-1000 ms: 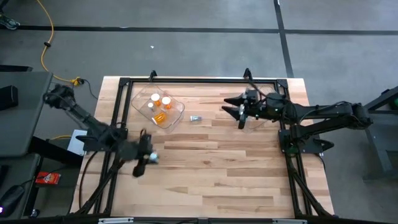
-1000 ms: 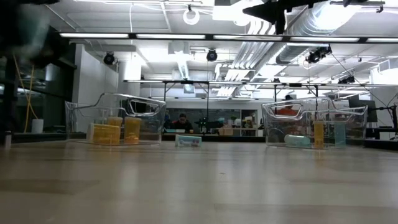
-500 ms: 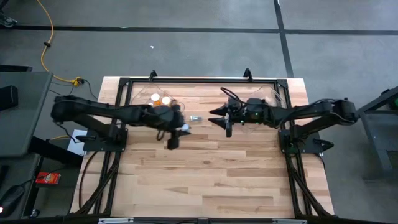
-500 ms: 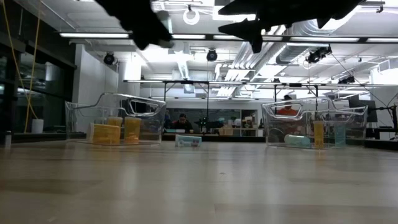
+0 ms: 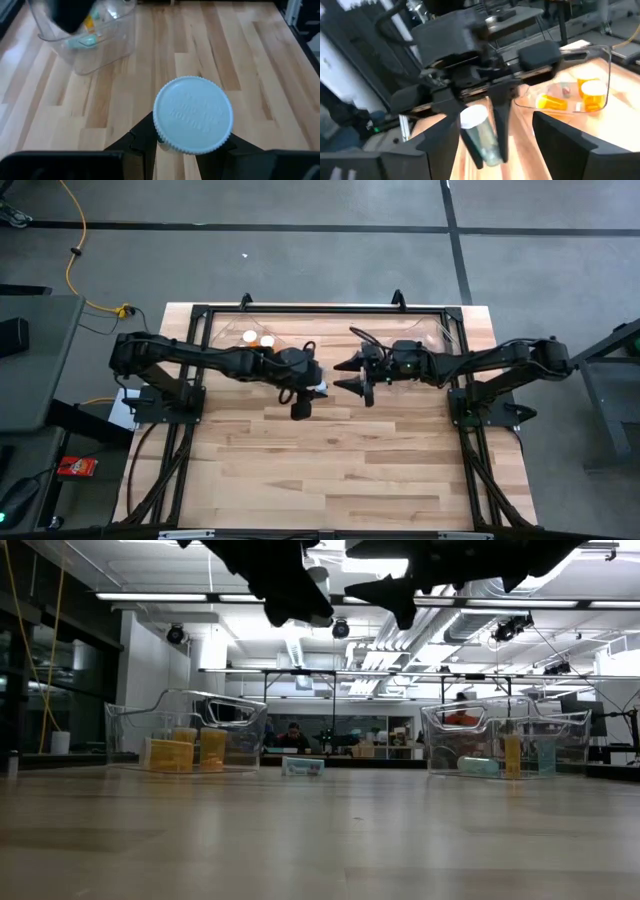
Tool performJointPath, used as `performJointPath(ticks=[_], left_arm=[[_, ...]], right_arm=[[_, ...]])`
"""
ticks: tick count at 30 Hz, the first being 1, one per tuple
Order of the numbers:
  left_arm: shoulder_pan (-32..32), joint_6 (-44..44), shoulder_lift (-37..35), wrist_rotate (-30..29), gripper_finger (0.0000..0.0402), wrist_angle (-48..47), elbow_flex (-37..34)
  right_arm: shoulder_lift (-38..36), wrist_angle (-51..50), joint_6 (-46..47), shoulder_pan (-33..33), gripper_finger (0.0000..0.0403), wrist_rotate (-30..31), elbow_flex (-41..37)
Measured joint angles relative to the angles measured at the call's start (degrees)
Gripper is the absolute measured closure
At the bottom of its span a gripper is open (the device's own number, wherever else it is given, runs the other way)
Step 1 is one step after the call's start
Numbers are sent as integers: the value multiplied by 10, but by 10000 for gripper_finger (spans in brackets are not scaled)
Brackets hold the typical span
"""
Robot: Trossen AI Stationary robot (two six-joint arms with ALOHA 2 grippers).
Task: Pick and place medicine bottles into bin by pill shape (circle, oval)
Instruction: Put the green tablet bottle into the right transparent bin
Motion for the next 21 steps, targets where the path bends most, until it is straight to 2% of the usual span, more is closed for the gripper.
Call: performJointPath(ticks=[4, 11, 21], left_arm=[[7, -15, 10, -2, 309, 11, 0], [21, -42, 24, 6, 309, 59, 0], [22, -67, 70, 26, 309, 119, 1]], right_arm=[[0, 6, -49, 20, 158, 6, 0], [0, -12, -83, 29, 157, 72, 0], [0, -34, -87, 25, 157, 68, 0]])
